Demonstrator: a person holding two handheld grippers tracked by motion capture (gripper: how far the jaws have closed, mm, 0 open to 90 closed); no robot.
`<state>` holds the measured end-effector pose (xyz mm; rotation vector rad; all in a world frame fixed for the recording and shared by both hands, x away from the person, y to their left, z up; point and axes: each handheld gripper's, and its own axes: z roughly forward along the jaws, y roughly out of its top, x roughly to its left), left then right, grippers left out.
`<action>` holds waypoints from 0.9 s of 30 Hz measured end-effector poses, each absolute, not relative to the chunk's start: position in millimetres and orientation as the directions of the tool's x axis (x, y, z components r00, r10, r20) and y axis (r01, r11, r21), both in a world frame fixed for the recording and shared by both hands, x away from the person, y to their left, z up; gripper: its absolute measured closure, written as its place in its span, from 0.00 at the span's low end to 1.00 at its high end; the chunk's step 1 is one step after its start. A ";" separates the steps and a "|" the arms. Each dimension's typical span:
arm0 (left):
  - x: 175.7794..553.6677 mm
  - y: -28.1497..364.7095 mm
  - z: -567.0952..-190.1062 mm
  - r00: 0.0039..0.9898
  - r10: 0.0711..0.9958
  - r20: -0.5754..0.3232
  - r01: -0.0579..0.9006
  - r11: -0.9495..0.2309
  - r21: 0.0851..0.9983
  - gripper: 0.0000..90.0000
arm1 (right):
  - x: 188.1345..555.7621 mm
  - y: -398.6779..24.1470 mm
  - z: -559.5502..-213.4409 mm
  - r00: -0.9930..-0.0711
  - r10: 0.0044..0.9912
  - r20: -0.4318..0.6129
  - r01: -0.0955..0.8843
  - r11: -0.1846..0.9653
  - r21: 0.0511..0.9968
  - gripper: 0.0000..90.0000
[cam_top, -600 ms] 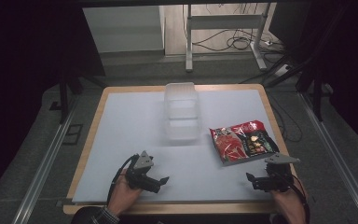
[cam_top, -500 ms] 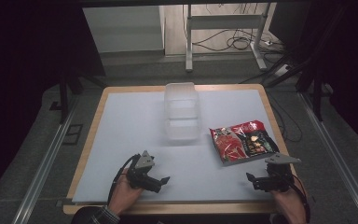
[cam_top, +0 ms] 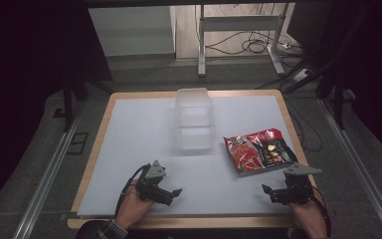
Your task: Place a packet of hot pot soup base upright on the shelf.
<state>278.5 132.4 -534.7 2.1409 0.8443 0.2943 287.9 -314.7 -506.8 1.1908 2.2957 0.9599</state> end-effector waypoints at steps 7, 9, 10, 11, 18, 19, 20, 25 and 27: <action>280.1 130.3 -532.3 0.762 0.645 -0.054 0.448 -0.465 0.764 0.04 | 288.5 -314.2 -507.1 -0.572 0.820 -0.025 0.559 0.412 0.719 0.02; 282.0 129.2 -532.2 0.764 0.645 -0.030 0.438 -0.483 0.758 0.05 | 288.6 -314.0 -507.2 -0.573 0.819 -0.024 0.558 0.412 0.720 0.02; 283.4 128.5 -532.2 0.765 0.644 -0.027 0.437 -0.488 0.756 0.06 | 288.6 -313.9 -507.2 -0.574 0.818 -0.025 0.558 0.414 0.719 0.02; 284.8 127.9 -532.0 0.766 0.642 -0.027 0.437 -0.489 0.755 0.07 | 288.7 -313.8 -507.3 -0.575 0.818 -0.024 0.558 0.413 0.720 0.02; 293.1 116.1 -527.6 0.795 0.605 -0.034 0.409 -0.495 0.767 0.15 | 288.8 -313.7 -506.9 -0.575 0.818 -0.027 0.554 0.414 0.722 0.02; 295.1 110.3 -527.1 0.805 0.593 -0.034 0.403 -0.503 0.765 0.17 | 288.9 -313.9 -506.9 -0.574 0.818 -0.026 0.554 0.412 0.723 0.02; 296.0 107.1 -526.7 0.811 0.583 -0.037 0.399 -0.506 0.765 0.18 | 288.9 -314.0 -506.8 -0.574 0.818 -0.025 0.555 0.411 0.723 0.02; 299.0 97.6 -522.2 0.828 0.556 -0.074 0.399 -0.492 0.774 0.28 | 289.1 -314.2 -507.0 -0.573 0.819 -0.023 0.556 0.409 0.724 0.02; 300.1 93.2 -520.9 0.837 0.542 -0.074 0.390 -0.496 0.776 0.31 | 289.1 -314.1 -507.0 -0.573 0.819 -0.025 0.556 0.411 0.723 0.02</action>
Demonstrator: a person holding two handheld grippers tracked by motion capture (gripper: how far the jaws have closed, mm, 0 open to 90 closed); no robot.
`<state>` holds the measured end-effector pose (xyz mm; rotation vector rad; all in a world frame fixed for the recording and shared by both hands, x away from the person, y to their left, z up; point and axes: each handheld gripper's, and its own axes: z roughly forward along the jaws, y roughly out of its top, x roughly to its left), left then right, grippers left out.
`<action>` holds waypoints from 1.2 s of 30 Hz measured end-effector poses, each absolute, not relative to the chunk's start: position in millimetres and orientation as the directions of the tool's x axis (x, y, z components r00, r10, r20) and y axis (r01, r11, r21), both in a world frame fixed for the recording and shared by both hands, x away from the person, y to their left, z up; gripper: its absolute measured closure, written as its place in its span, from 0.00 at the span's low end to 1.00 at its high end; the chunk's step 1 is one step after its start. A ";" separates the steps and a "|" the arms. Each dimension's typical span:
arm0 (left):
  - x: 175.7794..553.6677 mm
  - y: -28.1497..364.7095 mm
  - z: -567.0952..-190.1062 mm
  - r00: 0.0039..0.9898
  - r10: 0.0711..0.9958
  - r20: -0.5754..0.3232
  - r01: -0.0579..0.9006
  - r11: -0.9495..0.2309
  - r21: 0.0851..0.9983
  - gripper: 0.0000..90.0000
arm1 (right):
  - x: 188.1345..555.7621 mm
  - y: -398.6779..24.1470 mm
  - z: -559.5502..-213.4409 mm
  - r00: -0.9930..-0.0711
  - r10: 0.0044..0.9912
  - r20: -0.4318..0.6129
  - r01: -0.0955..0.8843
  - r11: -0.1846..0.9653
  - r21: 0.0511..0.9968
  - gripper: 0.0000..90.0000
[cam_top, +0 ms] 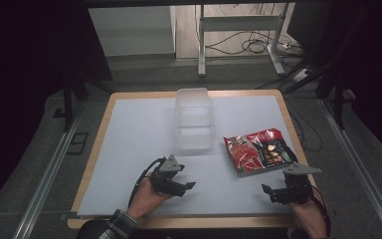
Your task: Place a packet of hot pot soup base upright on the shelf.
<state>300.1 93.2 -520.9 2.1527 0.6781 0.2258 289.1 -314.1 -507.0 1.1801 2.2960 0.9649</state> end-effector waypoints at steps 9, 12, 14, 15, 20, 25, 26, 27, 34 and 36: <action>316.7 69.7 -516.5 0.858 0.510 -0.060 0.358 -0.512 0.781 0.42 | 289.3 -315.4 -506.5 -0.568 0.823 -0.024 0.555 0.405 0.727 0.02; 323.0 61.0 -515.6 0.866 0.496 -0.060 0.350 -0.516 0.782 0.47 | 289.4 -315.8 -506.4 -0.566 0.824 -0.022 0.555 0.401 0.728 0.02; 326.7 55.1 -514.4 0.873 0.485 -0.053 0.337 -0.519 0.785 0.51 | 289.5 -316.0 -506.6 -0.567 0.824 -0.020 0.557 0.401 0.727 0.02; 327.8 53.1 -514.2 0.874 0.482 -0.058 0.336 -0.515 0.789 0.53 | 289.5 -316.1 -506.7 -0.567 0.823 -0.019 0.557 0.401 0.727 0.02; 335.3 39.4 -513.8 0.889 0.453 -0.065 0.319 -0.511 0.799 0.66 | 289.5 -315.8 -506.9 -0.570 0.821 -0.022 0.557 0.405 0.725 0.02; 343.3 28.9 -513.1 0.897 0.435 -0.082 0.318 -0.504 0.803 0.77 | 289.4 -315.8 -506.9 -0.571 0.821 -0.023 0.557 0.407 0.724 0.02; 344.7 27.0 -512.7 0.897 0.433 -0.085 0.318 -0.499 0.806 0.80 | 289.5 -315.9 -506.9 -0.570 0.821 -0.023 0.557 0.407 0.724 0.02; 346.0 25.1 -512.1 0.897 0.432 -0.091 0.319 -0.493 0.809 0.83 | 289.5 -315.9 -507.0 -0.571 0.821 -0.023 0.557 0.407 0.724 0.03; 354.2 8.7 -506.8 0.908 0.413 -0.067 0.291 -0.508 0.811 0.96 | 289.3 -315.9 -506.8 -0.572 0.820 -0.024 0.556 0.409 0.724 0.03; 356.3 4.1 -505.8 0.911 0.407 -0.059 0.281 -0.510 0.813 0.97 | 289.4 -315.8 -506.9 -0.572 0.820 -0.024 0.556 0.409 0.724 0.03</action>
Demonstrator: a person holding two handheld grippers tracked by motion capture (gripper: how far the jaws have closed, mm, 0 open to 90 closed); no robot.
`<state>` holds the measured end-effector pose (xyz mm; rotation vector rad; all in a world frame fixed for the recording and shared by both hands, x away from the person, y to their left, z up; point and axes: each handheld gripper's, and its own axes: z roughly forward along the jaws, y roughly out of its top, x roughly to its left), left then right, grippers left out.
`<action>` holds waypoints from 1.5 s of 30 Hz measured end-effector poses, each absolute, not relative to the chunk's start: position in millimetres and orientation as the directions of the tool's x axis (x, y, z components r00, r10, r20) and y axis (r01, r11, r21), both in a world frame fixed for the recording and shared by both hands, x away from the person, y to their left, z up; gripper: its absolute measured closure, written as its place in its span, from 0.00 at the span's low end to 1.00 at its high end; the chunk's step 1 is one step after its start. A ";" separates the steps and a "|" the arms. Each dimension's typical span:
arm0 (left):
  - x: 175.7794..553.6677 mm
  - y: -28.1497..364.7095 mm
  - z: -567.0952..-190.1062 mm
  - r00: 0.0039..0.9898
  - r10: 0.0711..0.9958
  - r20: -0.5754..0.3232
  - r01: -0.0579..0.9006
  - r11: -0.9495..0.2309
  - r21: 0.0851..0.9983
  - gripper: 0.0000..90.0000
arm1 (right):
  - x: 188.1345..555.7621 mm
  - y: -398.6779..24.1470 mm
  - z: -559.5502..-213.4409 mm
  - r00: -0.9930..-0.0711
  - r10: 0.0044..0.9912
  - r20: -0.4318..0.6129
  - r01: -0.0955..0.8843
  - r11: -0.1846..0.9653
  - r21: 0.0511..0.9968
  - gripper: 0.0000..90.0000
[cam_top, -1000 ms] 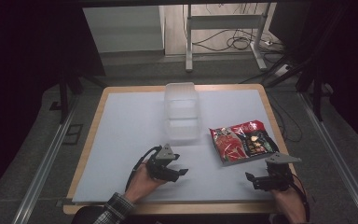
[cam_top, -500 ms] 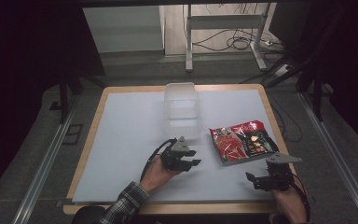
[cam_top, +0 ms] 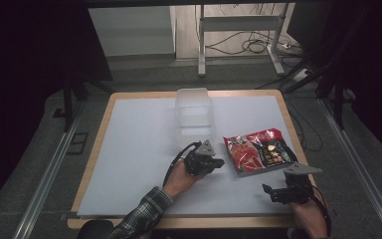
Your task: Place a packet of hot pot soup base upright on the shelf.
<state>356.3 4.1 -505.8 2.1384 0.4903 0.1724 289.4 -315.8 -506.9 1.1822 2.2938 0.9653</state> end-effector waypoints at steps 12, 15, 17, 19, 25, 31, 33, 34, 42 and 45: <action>369.3 -30.4 -508.3 0.916 0.398 -0.044 0.258 -0.502 0.825 1.00 | 289.2 -315.7 -506.8 -0.573 0.819 -0.025 0.554 0.411 0.724 0.03; 374.6 -37.8 -509.8 0.914 0.404 -0.037 0.255 -0.502 0.826 1.00 | 289.2 -316.0 -506.8 -0.573 0.819 -0.024 0.555 0.409 0.724 0.03; 378.3 -40.9 -511.3 0.911 0.411 -0.033 0.256 -0.501 0.827 1.00 | 289.2 -316.1 -506.8 -0.573 0.819 -0.025 0.555 0.410 0.723 0.03; 381.5 -45.0 -514.1 0.905 0.424 -0.044 0.270 -0.490 0.829 1.00 | 289.2 -316.1 -506.8 -0.573 0.819 -0.025 0.555 0.411 0.723 0.03; 385.7 -48.1 -520.1 0.908 0.418 -0.017 0.255 -0.521 0.815 1.00 | 289.3 -315.7 -507.4 -0.575 0.818 -0.028 0.557 0.416 0.719 0.03; 383.7 -46.6 -526.7 0.911 0.413 0.012 0.228 -0.528 0.818 1.00 | 289.1 -315.5 -507.5 -0.577 0.817 -0.027 0.558 0.418 0.717 0.03; 382.5 -45.6 -528.1 0.910 0.415 0.018 0.223 -0.524 0.822 1.00 | 289.0 -315.5 -507.5 -0.576 0.817 -0.024 0.560 0.416 0.717 0.03; 381.8 -44.8 -528.6 0.910 0.413 0.032 0.212 -0.532 0.820 1.00 | 289.0 -315.6 -507.4 -0.576 0.817 -0.023 0.560 0.415 0.717 0.03; 377.6 -42.2 -531.1 0.904 0.424 0.052 0.206 -0.540 0.816 1.00 | 288.7 -316.8 -507.0 -0.571 0.821 -0.017 0.561 0.405 0.722 0.03; 376.4 -39.8 -533.2 0.902 0.430 0.041 0.216 -0.532 0.819 1.00 | 288.6 -317.0 -506.4 -0.568 0.823 -0.019 0.560 0.403 0.724 0.03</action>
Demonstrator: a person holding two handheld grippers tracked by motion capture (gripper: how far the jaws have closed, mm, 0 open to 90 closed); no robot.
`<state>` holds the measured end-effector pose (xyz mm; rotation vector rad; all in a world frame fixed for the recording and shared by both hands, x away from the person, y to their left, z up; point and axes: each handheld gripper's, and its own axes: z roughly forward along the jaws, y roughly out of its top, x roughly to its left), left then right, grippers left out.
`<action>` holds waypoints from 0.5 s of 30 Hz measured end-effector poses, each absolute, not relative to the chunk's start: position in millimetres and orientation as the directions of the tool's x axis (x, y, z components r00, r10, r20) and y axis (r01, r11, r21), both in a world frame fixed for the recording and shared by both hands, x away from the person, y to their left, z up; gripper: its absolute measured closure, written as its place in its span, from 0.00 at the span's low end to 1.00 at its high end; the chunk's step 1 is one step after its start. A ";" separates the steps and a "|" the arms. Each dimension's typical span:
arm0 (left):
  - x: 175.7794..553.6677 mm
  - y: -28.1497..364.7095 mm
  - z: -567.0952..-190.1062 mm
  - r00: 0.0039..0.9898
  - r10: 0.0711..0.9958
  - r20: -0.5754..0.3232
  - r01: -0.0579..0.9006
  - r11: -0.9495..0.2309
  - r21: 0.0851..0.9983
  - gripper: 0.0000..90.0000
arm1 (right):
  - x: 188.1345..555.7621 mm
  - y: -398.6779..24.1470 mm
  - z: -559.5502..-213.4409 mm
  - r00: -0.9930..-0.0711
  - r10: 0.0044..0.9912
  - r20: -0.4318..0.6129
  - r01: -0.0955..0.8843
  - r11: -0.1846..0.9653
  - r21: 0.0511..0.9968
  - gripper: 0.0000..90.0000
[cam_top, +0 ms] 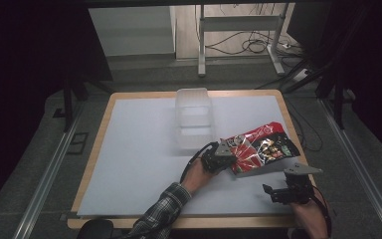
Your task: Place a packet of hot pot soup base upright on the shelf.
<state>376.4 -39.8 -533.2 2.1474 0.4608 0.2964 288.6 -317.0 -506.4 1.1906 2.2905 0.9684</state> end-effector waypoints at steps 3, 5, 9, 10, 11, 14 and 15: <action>375.9 -37.8 -534.8 0.901 0.434 0.027 0.228 -0.524 0.821 1.00 | 288.6 -317.7 -505.8 -0.567 0.824 -0.011 0.560 0.395 0.729 0.03; 376.1 -36.7 -534.6 0.902 0.431 0.027 0.230 -0.532 0.815 1.00 | 288.7 -317.7 -505.7 -0.567 0.823 -0.008 0.559 0.392 0.731 0.03; 376.4 -35.2 -535.1 0.902 0.432 0.017 0.240 -0.533 0.811 1.00 | 289.4 -318.4 -502.5 -0.562 0.827 -0.005 0.550 0.378 0.745 0.02; 376.4 -35.0 -535.2 0.902 0.432 0.017 0.240 -0.533 0.811 1.00 | 289.9 -318.9 -501.4 -0.560 0.828 -0.006 0.545 0.375 0.750 0.01; 376.4 -34.8 -535.2 0.902 0.431 0.017 0.239 -0.533 0.811 1.00 | 290.5 -319.1 -500.2 -0.556 0.831 -0.008 0.540 0.368 0.757 0.01; 376.6 -34.4 -535.2 0.902 0.432 0.012 0.245 -0.534 0.809 1.00 | 293.6 -320.7 -495.3 -0.554 0.832 0.005 0.525 0.345 0.778 0.00; 377.0 -34.0 -535.1 0.903 0.430 0.011 0.246 -0.536 0.808 1.00 | 294.9 -321.0 -493.3 -0.555 0.831 0.018 0.519 0.330 0.788 0.00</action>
